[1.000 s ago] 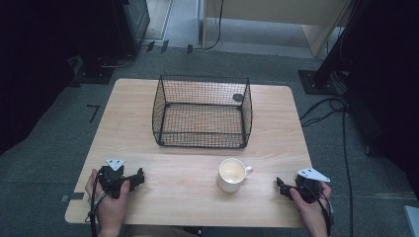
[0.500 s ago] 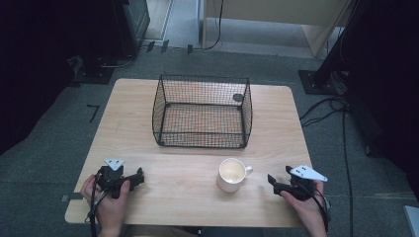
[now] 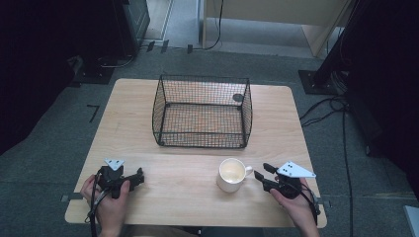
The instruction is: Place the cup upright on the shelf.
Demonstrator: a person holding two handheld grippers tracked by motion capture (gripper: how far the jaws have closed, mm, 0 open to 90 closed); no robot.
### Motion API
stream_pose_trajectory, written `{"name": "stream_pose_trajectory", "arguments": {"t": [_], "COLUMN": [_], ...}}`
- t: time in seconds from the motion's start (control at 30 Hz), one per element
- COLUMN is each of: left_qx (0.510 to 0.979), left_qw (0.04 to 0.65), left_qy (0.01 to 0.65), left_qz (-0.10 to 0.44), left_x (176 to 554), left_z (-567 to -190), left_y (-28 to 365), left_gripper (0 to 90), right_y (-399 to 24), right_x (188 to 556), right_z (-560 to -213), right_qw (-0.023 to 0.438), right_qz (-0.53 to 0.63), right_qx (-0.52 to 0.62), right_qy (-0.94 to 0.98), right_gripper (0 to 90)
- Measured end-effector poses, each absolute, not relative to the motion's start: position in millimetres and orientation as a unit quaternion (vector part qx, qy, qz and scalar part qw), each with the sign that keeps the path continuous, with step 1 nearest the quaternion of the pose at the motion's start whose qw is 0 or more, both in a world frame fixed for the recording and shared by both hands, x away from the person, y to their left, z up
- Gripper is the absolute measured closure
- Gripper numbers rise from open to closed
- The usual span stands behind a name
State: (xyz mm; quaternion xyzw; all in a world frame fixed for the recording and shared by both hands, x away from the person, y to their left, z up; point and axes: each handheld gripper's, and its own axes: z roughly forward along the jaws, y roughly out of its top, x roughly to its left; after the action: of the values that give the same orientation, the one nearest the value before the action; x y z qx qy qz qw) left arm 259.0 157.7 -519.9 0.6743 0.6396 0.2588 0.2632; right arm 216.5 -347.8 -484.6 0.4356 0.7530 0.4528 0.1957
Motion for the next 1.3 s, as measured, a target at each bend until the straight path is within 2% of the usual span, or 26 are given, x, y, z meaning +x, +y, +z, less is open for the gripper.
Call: {"name": "stream_pose_trajectory", "arguments": {"t": [0.1,0.33,1.3], "left_qx": [0.674,0.674,0.674], "left_qw": [0.263,0.263,0.263], "left_qy": [0.64,0.64,0.64], "left_qz": [0.259,0.259,0.259], "left_x": [259.0,259.0,259.0], "left_z": [-519.9,-519.9,-519.9], "left_y": [157.7,157.7,157.7], "left_gripper": [0.0,0.0,0.0], "right_y": [-341.7,-329.9,-290.8], "right_x": [218.3,223.7,211.9], "right_z": [-486.0,-488.0,-486.2], "right_qw": [0.185,0.175,0.148], "right_qz": [0.453,0.454,0.466], "right_qx": [0.425,0.41,0.339], "right_qy": [0.761,0.771,0.804], "right_gripper": [57.4,62.0,62.0]}}
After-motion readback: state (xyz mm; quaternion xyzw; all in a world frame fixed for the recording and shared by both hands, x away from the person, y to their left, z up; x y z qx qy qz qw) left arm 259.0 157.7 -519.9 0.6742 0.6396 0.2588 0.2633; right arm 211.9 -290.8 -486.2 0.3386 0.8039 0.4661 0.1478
